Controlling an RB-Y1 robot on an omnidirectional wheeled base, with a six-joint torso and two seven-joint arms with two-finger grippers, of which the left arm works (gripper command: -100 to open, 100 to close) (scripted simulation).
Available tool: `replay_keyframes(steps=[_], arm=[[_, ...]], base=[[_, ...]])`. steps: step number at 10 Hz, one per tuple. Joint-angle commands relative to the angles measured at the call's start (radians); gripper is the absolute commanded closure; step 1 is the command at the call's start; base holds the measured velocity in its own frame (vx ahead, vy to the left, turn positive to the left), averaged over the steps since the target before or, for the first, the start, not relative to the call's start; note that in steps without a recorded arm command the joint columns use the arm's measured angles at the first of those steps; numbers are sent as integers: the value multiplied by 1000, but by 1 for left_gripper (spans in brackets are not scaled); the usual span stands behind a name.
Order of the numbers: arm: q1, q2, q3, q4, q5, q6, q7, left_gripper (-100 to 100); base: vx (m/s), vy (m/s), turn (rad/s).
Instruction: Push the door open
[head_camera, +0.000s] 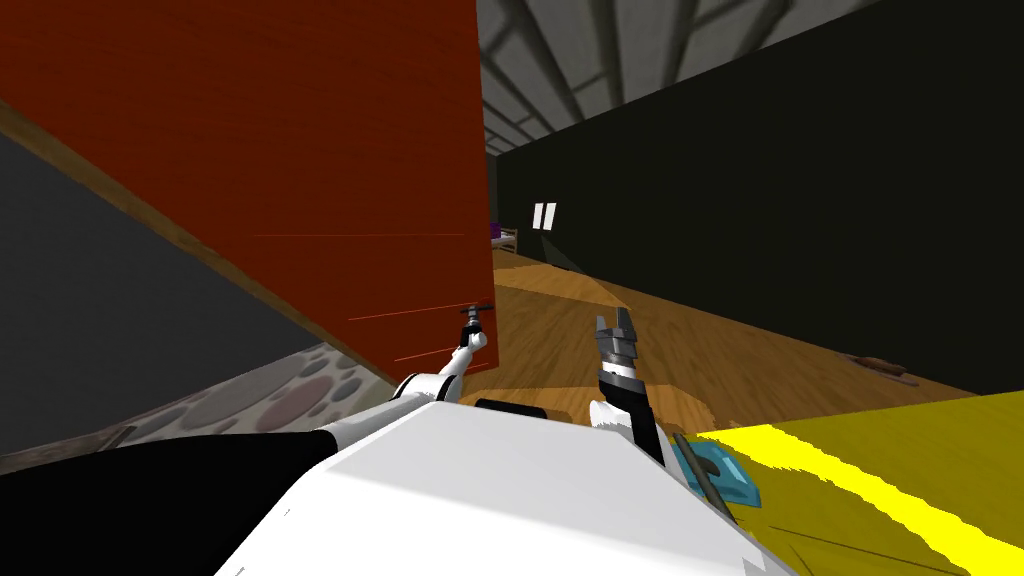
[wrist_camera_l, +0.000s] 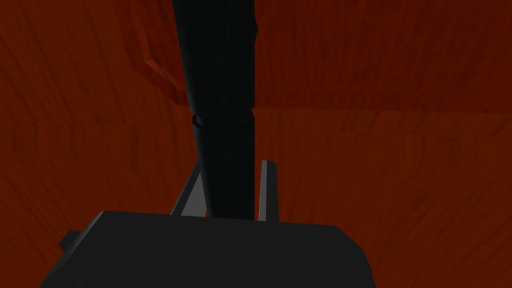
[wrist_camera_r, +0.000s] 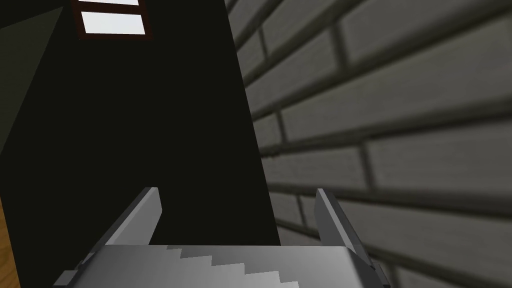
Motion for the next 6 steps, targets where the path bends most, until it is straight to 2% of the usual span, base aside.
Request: replay_keyframes(steps=[1,2,3,5,6], arm=[[23,2,18,-50,5,19,-29,100],[23,2,18,-42,5,19,-29,100],[23,2,18,-64,5,19,-29,100],[23,2,18,-72,5,19,-29,100],[22,17,37,-73,21,7,-51,100]], base=[[92,13,0],[56,22,5],[19,14,-5],[-8,5,-11],[95,-15,-7]])
